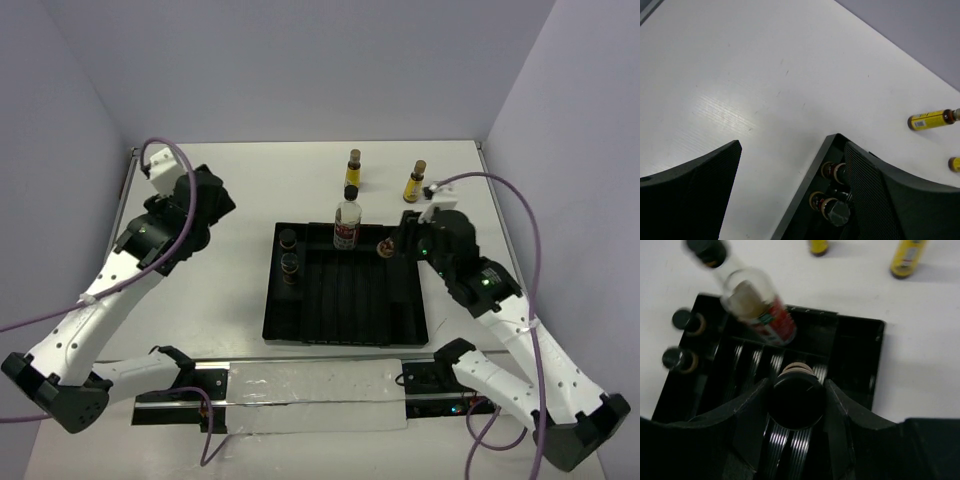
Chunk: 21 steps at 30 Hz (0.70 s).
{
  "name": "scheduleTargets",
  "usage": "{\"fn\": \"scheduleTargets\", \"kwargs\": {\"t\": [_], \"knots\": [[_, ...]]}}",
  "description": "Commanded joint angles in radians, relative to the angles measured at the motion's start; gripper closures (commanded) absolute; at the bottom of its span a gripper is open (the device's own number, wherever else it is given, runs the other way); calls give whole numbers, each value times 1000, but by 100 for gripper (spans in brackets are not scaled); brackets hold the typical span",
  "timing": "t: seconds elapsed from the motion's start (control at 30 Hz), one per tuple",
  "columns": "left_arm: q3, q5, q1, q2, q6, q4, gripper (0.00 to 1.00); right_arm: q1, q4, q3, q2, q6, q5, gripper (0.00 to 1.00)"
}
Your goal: Organize the condiment bottles
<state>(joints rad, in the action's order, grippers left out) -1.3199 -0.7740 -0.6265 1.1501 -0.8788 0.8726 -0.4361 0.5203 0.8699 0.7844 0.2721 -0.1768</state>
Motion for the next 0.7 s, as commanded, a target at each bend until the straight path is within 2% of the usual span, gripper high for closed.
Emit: {"fn": "scheduleTargets", "kwargs": {"t": [0.0,0.1,0.13,0.27,0.67], "knots": [[-57,37,77,-26,32,12,8,-275,21,79,66,-2,-95,91],[-83,26,109,-12,36,41,8,-479,15,98,124,-2,-166,91],[-88,25,110,-12,37,42,8,-486,11,98,145,-2,-179,91],[-89,51,135,-23,40,40,8,-680,-30,147,307,-2,-234,91],[-68,61,144,-49,32,47,8,-827,-128,283,570,-2,-181,91]]}}
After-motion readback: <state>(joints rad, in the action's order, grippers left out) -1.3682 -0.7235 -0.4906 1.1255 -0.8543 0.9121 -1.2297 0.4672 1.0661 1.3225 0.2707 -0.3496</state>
